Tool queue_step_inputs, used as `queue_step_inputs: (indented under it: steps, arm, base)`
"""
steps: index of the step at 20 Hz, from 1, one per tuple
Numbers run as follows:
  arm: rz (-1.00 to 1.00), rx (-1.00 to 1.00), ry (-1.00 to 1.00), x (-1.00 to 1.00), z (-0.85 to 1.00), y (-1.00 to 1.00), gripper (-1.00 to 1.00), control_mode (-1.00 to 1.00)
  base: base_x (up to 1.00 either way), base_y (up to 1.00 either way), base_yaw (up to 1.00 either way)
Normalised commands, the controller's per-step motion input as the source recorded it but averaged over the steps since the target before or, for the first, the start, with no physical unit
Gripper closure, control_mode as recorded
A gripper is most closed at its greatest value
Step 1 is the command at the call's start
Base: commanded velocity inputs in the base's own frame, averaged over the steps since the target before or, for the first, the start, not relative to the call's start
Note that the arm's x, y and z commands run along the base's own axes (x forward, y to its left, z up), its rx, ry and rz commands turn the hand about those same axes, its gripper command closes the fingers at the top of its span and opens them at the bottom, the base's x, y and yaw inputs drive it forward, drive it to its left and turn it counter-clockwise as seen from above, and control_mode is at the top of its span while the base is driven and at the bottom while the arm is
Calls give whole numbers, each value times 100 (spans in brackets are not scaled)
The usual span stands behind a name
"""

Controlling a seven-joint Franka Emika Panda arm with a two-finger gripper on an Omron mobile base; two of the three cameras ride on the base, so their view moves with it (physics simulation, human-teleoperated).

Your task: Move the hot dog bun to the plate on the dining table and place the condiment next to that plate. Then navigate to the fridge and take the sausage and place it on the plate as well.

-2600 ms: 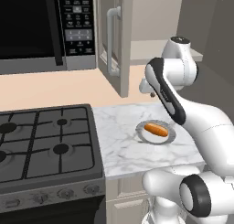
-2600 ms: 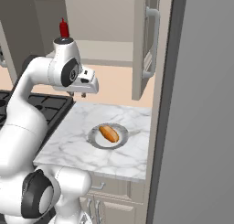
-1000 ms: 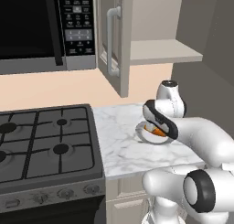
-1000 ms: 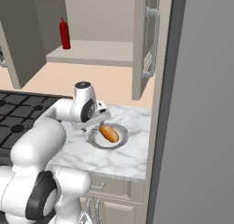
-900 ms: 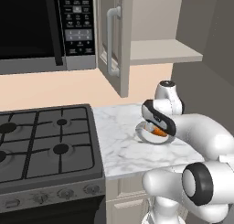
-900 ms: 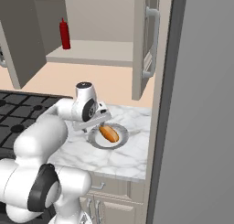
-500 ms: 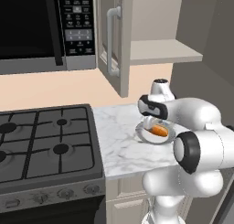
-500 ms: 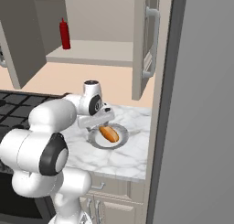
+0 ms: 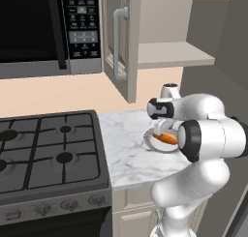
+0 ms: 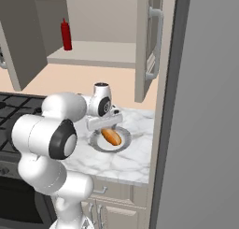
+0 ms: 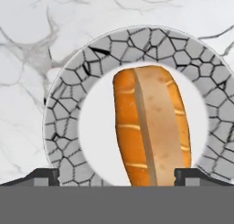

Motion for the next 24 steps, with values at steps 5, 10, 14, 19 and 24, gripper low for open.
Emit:
queue_step_inputs:
  steps: [5, 10, 14, 19, 24]
  arm:
    - [5, 0, 0, 10, -24, -6, -100, -100]
    - [5, 0, 0, 8, -17, -3, -100, -100]
    - [5, 0, 0, 10, -14, -1, -100, -100]
    - [5, 0, 0, 1, -18, -2, -100, -100]
    - [3, 0, 0, 0, -23, 0, 100, -100]
  base:
    - [0, 0, 0]
    - [0, 0, 0]
    - [0, 0, 0]
    - [0, 0, 0]
    - [0, 0, 0]
